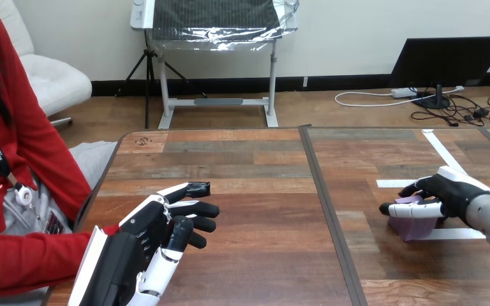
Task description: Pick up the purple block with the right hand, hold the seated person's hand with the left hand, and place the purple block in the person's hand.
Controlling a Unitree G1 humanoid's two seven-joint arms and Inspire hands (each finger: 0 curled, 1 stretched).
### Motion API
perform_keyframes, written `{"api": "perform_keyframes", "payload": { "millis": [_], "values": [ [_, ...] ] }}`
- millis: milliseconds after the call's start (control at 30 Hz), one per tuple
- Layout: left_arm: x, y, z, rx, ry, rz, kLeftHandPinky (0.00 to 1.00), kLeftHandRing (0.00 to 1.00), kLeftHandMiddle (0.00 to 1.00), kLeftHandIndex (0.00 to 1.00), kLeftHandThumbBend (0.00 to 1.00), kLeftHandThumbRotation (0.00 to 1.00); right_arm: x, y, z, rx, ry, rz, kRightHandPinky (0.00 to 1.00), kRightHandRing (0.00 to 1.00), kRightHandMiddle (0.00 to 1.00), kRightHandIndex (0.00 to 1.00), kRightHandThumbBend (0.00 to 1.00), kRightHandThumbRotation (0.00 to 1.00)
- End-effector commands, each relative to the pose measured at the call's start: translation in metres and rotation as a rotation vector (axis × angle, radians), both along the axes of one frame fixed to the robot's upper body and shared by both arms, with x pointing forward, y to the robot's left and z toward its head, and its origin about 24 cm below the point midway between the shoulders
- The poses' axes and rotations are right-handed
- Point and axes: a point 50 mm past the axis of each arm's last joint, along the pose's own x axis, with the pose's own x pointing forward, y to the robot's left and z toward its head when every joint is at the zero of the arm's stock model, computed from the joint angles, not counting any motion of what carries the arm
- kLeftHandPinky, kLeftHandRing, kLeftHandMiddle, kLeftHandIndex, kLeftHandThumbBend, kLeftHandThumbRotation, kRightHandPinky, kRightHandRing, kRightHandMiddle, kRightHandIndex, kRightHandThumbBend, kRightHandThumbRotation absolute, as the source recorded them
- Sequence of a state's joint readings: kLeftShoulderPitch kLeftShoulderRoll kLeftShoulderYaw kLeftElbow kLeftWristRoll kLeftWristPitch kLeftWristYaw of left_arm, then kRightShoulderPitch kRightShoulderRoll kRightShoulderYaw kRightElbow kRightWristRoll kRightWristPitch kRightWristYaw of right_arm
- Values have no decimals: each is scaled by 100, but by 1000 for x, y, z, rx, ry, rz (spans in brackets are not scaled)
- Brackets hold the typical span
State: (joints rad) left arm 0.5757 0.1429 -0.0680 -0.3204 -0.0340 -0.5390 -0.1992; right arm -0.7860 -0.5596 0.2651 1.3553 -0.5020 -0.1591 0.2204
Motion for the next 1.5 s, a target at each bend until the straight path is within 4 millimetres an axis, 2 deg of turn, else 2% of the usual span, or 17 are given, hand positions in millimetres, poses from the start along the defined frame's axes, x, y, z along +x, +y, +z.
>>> {"api": "perform_keyframes", "payload": {
  "millis": [0, 300, 767, 1200, 1467],
  "values": [
    [8, -2, 9, -12, -67, -18, 55, 63, 67, 73, 42, 80, 8, 7, 9, 35, -3, 19, 77, 84, 87, 85, 70, 44],
    [8, -1, 10, -8, -73, -14, 54, 63, 66, 73, 41, 80, 10, 6, 12, -18, 4, 36, 79, 85, 88, 86, 81, 27],
    [9, -1, 10, -6, -73, -23, 54, 63, 66, 73, 40, 81, 12, 6, 16, -100, -15, 89, 81, 85, 86, 85, 91, 14],
    [10, -1, 11, -1, -77, -25, 54, 63, 66, 73, 39, 81, 13, 6, 18, -79, -32, 79, 76, 79, 82, 83, 92, 1],
    [10, -1, 11, -12, -72, -21, 54, 63, 66, 73, 39, 80, 12, 6, 17, -92, -33, 87, 77, 77, 80, 82, 88, 0]
  ]
}}
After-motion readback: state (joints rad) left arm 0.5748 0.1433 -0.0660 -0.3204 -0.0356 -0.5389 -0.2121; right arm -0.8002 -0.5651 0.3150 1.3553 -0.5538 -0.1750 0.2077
